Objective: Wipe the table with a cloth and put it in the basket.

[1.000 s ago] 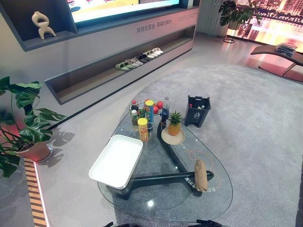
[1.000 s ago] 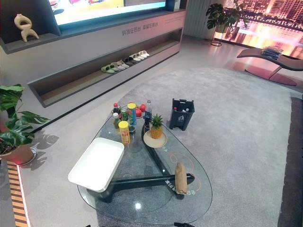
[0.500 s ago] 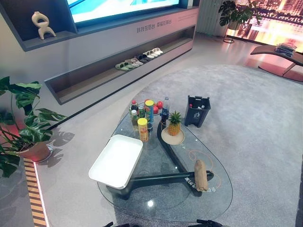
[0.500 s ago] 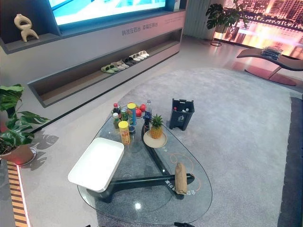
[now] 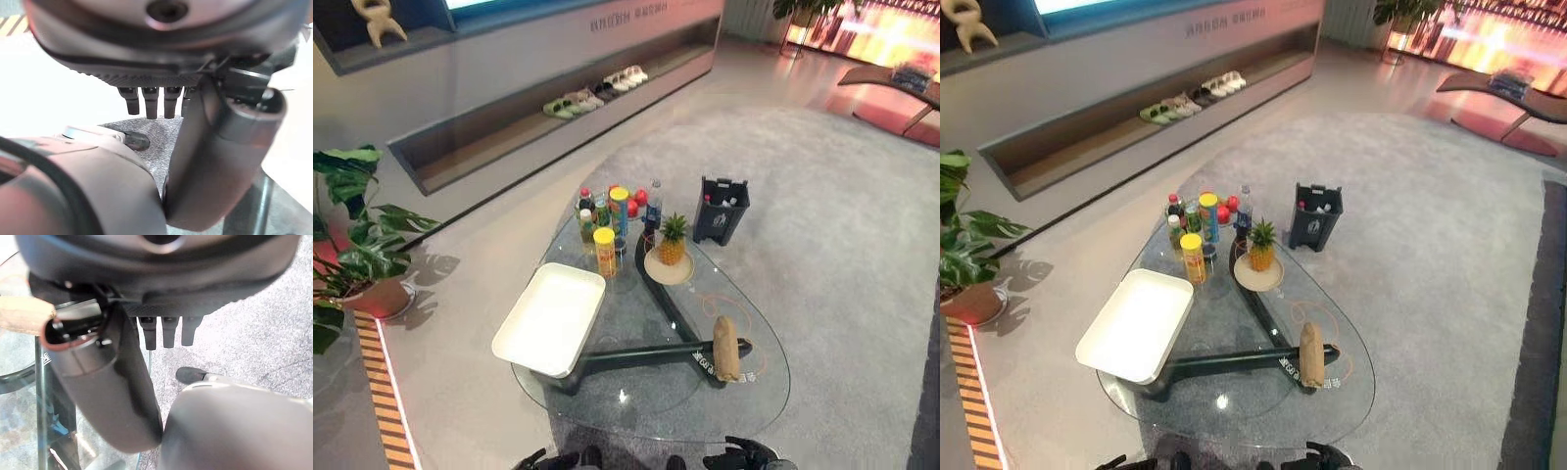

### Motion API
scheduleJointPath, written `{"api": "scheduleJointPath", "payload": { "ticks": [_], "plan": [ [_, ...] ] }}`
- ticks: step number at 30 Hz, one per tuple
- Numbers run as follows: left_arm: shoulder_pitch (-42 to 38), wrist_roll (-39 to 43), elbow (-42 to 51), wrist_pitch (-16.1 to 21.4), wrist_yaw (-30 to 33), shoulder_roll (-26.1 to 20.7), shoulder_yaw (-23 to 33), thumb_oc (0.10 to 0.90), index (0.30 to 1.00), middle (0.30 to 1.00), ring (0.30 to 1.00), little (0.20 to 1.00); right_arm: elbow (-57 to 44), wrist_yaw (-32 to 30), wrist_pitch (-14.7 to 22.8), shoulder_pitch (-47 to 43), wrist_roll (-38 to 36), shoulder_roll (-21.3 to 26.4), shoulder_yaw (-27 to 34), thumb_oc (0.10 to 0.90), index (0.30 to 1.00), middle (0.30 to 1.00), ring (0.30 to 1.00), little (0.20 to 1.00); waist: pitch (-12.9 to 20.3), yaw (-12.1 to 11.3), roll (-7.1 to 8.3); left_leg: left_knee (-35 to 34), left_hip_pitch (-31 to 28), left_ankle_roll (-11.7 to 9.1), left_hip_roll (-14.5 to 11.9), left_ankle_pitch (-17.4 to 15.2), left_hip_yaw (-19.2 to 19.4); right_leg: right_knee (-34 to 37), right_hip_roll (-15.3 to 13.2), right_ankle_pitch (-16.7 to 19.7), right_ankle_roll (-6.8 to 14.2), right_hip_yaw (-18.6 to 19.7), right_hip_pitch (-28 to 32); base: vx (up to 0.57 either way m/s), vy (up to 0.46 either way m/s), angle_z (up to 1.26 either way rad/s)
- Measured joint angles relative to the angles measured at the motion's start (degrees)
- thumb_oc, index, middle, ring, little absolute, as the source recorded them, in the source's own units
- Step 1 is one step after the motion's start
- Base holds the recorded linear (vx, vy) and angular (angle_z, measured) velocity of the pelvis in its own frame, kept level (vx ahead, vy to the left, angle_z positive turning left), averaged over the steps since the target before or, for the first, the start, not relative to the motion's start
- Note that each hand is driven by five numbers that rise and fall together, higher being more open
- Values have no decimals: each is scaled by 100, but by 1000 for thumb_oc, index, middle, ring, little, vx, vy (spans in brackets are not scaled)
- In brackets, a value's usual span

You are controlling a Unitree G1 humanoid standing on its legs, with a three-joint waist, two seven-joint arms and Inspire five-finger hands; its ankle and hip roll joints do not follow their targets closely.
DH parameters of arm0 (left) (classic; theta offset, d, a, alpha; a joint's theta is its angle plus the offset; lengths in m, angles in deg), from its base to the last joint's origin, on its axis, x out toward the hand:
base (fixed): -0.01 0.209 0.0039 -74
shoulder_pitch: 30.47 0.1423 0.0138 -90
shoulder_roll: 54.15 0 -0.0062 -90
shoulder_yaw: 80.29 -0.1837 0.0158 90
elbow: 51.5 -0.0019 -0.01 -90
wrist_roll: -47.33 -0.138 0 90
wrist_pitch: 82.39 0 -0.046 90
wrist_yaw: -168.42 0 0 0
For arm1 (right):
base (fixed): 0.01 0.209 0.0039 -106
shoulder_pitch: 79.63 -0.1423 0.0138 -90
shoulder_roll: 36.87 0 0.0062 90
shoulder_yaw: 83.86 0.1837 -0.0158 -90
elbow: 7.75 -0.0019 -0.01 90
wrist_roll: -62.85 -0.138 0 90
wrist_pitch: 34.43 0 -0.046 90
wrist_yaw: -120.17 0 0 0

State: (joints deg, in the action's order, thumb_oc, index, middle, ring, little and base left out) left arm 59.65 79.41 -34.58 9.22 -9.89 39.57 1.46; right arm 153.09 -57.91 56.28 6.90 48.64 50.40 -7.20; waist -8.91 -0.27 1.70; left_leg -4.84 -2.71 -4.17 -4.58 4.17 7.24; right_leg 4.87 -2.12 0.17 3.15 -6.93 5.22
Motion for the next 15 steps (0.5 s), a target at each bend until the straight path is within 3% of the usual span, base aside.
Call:
{"api": "scheduleJointPath", "payload": {
  "ticks": [6,9,15],
  "plan": [
    [-327,2,237,15,-10,-133,-120,800,900,900,900,900,-374,-230,488,-209,-254,199,-171,800,900,900,900,900,-513,6,119,287,482,6,27,-1,-48,-90,-2,58,23,-52,-314,-111,-35,4],
    [-523,12,401,39,-21,-149,-246,800,900,900,900,900,-724,-478,666,-453,-450,309,-175,800,900,900,900,900,-817,-12,125,318,648,39,48,40,-84,-83,-15,141,37,-58,-454,-41,-7,5],
    [-504,27,680,145,-16,-181,-285,800,900,900,900,900,-1567,-934,934,-771,-919,518,-85,800,900,900,900,900,-1118,-43,69,395,820,43,98,40,-139,-87,-54,175,65,-75,-570,-7,-4,4]
  ]
}}
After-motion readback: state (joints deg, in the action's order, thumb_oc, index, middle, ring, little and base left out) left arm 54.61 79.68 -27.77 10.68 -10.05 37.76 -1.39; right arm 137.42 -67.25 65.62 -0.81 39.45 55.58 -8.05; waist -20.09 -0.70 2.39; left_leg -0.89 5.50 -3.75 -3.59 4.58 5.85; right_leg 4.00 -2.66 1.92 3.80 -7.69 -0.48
